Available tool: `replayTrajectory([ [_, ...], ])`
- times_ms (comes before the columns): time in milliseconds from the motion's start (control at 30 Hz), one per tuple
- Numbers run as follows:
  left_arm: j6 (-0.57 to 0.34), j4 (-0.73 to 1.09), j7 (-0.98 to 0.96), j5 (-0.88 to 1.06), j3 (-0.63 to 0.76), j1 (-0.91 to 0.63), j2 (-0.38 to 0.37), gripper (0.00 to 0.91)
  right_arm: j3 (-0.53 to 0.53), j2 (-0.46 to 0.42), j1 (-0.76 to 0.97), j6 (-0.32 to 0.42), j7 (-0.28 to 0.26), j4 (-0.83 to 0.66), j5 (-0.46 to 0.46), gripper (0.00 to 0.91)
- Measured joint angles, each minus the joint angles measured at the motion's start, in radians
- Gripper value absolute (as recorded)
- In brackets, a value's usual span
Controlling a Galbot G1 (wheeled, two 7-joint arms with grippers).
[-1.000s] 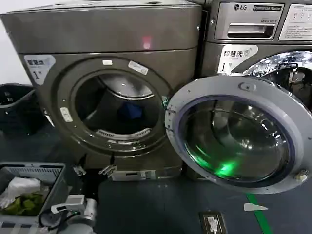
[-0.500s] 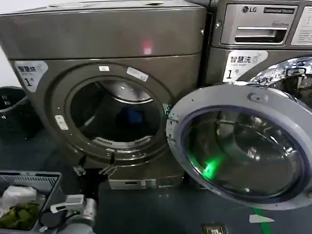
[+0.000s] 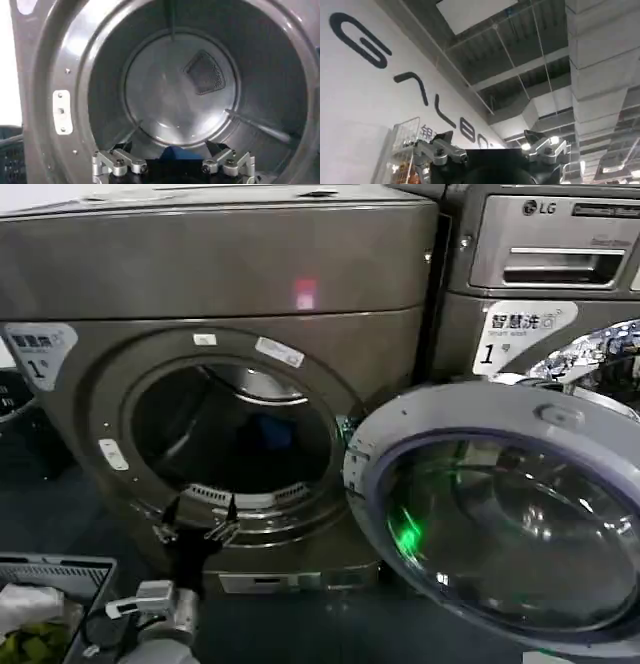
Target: Grasp the clothes from the dryer.
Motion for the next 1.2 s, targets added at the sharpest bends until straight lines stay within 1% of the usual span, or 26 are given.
replayTrajectory([
  [900,-0.001,0.010,0.003,-0.001,-0.001,-0.014,-0.001,0.907,0.002,0.001,0.001,0.000,-0.008,0.004,0.001,0.907],
  [1200,-0.026,0.051,0.017,-0.019,-0.003,-0.062,0.013,0.907,0.016,-0.002,-0.011,-0.024,-0.010,0.012,-0.008,0.907],
])
